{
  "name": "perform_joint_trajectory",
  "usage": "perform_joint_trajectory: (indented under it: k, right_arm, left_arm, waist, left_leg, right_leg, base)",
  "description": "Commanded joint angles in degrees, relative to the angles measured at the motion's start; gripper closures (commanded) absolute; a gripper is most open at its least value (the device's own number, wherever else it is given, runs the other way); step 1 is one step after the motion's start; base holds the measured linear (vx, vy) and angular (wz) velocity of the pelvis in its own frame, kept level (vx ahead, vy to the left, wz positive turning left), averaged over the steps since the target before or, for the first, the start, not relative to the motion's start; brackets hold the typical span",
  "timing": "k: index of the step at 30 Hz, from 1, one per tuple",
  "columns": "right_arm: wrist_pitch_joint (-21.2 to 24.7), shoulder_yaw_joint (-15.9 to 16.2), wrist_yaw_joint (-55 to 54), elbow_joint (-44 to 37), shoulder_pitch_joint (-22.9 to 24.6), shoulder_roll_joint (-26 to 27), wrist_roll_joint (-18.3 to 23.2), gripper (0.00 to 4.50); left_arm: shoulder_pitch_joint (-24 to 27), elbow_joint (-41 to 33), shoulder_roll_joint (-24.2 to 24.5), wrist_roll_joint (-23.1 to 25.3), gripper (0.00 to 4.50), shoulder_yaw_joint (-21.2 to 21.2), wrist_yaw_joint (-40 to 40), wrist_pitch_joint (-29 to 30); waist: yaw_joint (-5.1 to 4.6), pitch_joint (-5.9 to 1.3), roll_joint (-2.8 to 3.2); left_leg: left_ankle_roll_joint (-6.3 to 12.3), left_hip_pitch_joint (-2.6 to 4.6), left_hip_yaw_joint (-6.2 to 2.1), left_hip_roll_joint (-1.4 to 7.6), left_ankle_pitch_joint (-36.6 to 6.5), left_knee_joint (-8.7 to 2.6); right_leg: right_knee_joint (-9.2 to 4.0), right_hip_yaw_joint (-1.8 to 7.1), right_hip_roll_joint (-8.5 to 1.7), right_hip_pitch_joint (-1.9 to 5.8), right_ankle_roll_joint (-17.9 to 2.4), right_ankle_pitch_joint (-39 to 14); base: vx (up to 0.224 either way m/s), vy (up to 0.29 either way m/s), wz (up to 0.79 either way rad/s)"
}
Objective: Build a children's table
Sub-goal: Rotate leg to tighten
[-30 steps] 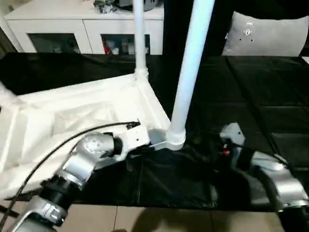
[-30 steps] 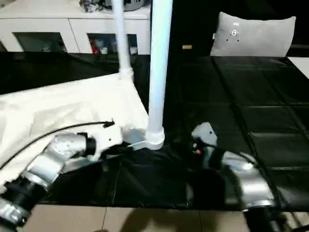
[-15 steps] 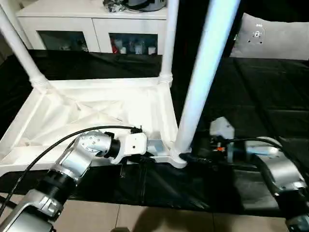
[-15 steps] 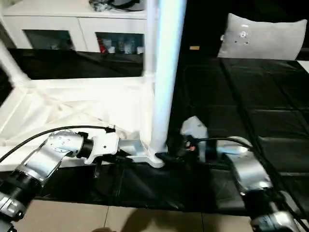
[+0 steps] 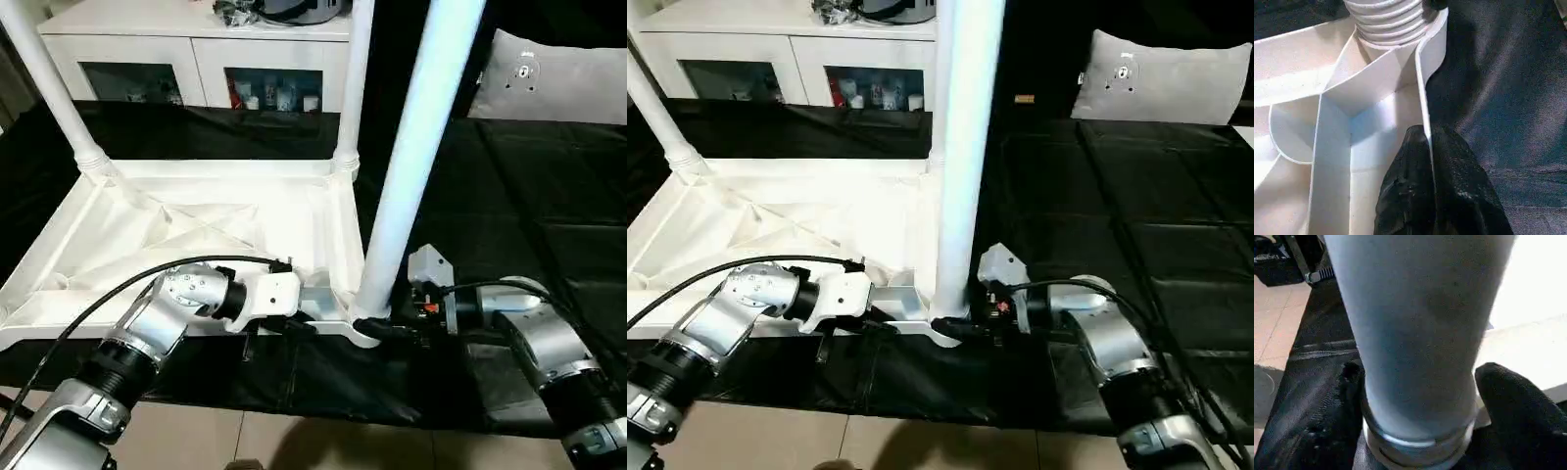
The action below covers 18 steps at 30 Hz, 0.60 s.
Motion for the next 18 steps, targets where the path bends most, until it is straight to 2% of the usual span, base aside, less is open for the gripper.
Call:
perform_joint_trajectory:
  k: [1, 6, 7, 8, 12, 14, 15, 16, 17, 18]
  right_arm:
    - [0.17, -0.41, -0.23, 0.48, -0.74, -0.10, 0.44, 1.12]
    - [0.23, -0.54, -0.09, 0.41, -0.17, 0.51, 0.37, 1.52]
    - [0.53, -0.38, -0.11, -0.34, 0.64, 0.81, 0.60, 1.52]
    - [0.86, -0.31, -0.17, -0.93, 1.19, 1.03, 0.85, 1.59]
    - [4.31, -0.26, -2.06, -3.46, 3.66, 2.75, 2.07, 1.72]
    - [5.19, 0.12, -6.52, -3.23, 4.52, 4.64, 0.35, 1.73]
    - [5.20, 0.13, -6.77, -3.19, 4.55, 4.74, 0.25, 1.73]
    - [6.18, -0.18, -12.90, -1.88, 4.74, 7.76, -1.38, 1.74]
    - [6.18, -0.18, -12.90, -1.88, 4.74, 7.76, -1.38, 1.74]
    - [7.27, -1.48, -18.65, -0.43, 4.37, 11.22, -1.46, 1.74]
  left_arm:
    - [-0.10, 0.19, 0.15, 2.42, 4.50, -3.41, -3.12, -1.76]
    - [-0.14, 0.45, 0.18, 2.53, 4.50, -3.47, -3.06, -1.89]
    - [0.21, 0.12, 0.05, 2.22, 4.50, -3.21, -2.78, -1.04]
    - [0.48, -0.20, -0.05, 2.03, 4.50, -2.99, -2.48, -0.24]
    - [2.05, -2.96, -0.86, 1.04, 4.50, -1.81, -0.27, 4.70]
    - [3.31, -5.84, -2.59, -0.40, 4.50, -0.61, 2.25, 9.03]
    - [3.37, -5.98, -2.68, -0.46, 4.50, -0.55, 2.39, 9.26]
    - [4.45, -9.05, -4.98, -1.12, 4.50, 0.28, 5.81, 13.80]
    - [4.45, -9.05, -4.98, -1.12, 4.50, 0.28, 5.81, 13.80]
    - [5.13, -11.43, -7.25, -0.89, 4.50, 0.56, 9.10, 17.33]
  waist:
    - [-0.19, -3.43, -0.36]
    - [-0.20, -3.38, -0.27]
    - [-0.15, -3.42, -0.11]
    - [-0.16, -3.41, -0.26]
    - [-0.20, -3.33, -0.14]
    - [-0.47, -3.20, -0.08]
    - [-0.44, -3.20, -0.05]
    - [-0.72, -2.94, 0.03]
    - [-1.08, -2.67, 0.02]
    - [-1.29, -2.60, -0.04]
  left_leg:
    - [4.12, -0.65, 0.55, 1.85, -6.01, -3.12]
    - [3.74, -0.67, 0.49, 1.91, -6.75, -3.17]
    - [3.64, -0.68, 0.44, 1.92, -6.59, -3.14]
    - [3.65, -0.71, 0.51, 1.85, -6.48, -3.09]
    - [3.46, -0.73, 0.41, 1.99, -6.65, -3.25]
    - [2.85, -0.71, 0.46, 1.97, -7.73, -3.40]
    - [2.60, -0.67, 0.40, 2.02, -7.83, -3.46]
    - [2.32, -0.56, 0.44, 1.90, -9.53, -3.63]
    - [1.60, -0.54, 0.40, 1.84, -11.20, -3.90]
    - [1.19, -0.47, 0.42, 1.74, -12.08, -3.96]
  right_leg:
    - [-3.43, 3.10, -3.85, 3.30, -12.53, -6.03]
    - [-3.48, 3.10, -3.86, 3.28, -12.25, -6.94]
    - [-3.41, 3.11, -3.88, 3.29, -12.29, -6.76]
    - [-3.45, 3.15, -3.85, 3.31, -12.25, -6.51]
    - [-3.43, 3.12, -3.87, 3.33, -12.23, -6.80]
    - [-3.63, 3.16, -3.92, 3.28, -11.98, -8.66]
    - [-3.66, 3.13, -4.01, 3.29, -11.95, -8.89]
    - [-4.01, 3.14, -3.88, 3.11, -11.50, -11.33]
    - [-4.35, 3.12, -3.93, 3.09, -10.80, -14.47]
    - [-4.48, 3.08, -3.89, 3.08, -10.20, -16.49]
  base:
    - [0.000, 0.000, 0.00]
    - [0.000, 0.000, 0.00]
    - [0.000, 0.000, 0.00]
    - [0.000, 0.000, 0.00]
    - [0.000, 0.000, 0.00]
    - [0.000, 0.000, 0.00]
    - [0.000, 0.000, 0.00]
    - [0.000, 0.000, 0.00]
    - [0.000, 0.000, 0.00]
    - [0.000, 0.000, 0.00]
